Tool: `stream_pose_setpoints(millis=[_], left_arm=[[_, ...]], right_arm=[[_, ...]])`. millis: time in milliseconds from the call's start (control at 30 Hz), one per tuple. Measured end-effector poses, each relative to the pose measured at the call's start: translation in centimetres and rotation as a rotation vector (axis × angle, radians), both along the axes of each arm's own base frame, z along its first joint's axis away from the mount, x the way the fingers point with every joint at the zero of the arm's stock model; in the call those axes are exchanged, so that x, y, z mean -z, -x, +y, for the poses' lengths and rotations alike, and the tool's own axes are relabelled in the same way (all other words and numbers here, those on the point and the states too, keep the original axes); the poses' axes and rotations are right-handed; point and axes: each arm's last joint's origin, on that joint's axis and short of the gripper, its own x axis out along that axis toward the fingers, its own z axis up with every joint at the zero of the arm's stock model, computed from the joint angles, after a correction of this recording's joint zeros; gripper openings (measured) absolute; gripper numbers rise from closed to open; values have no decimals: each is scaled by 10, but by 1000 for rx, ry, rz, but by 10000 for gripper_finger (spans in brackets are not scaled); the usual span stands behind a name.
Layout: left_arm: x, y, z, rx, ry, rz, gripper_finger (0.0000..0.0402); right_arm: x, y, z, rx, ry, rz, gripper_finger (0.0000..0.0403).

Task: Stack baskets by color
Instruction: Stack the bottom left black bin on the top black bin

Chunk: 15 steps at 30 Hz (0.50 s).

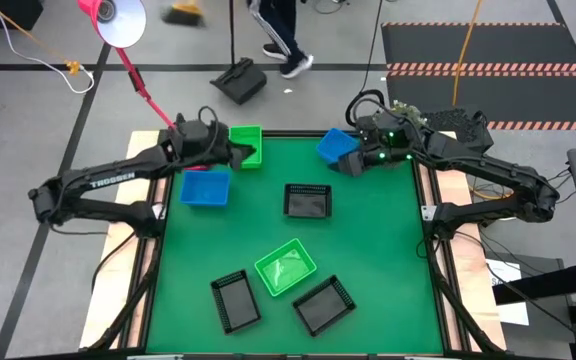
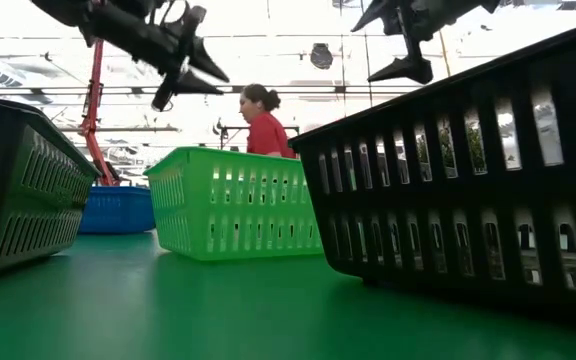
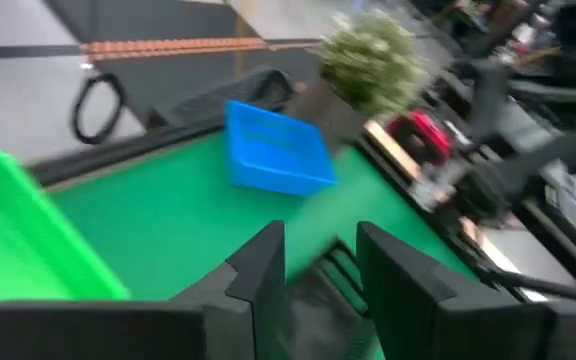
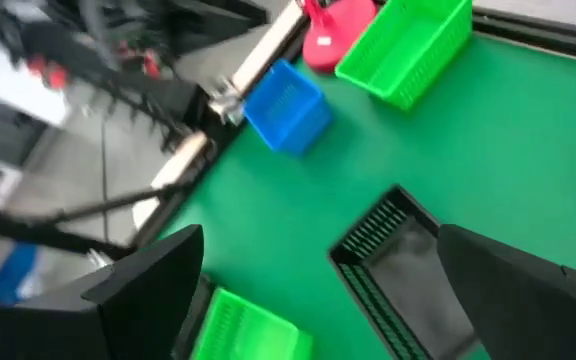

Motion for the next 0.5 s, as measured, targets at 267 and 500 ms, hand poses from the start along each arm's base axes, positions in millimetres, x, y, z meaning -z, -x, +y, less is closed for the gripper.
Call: stream_pose_setpoints(millis=[267, 500], left_arm=[[-10, -26, -73, 140, 8, 10, 117], [-24, -45, -140, 346, 25, 163, 118]], right_arm=[[8, 6, 8, -217, -1, 62, 393], [9, 19, 22, -305, -10, 124, 393]])
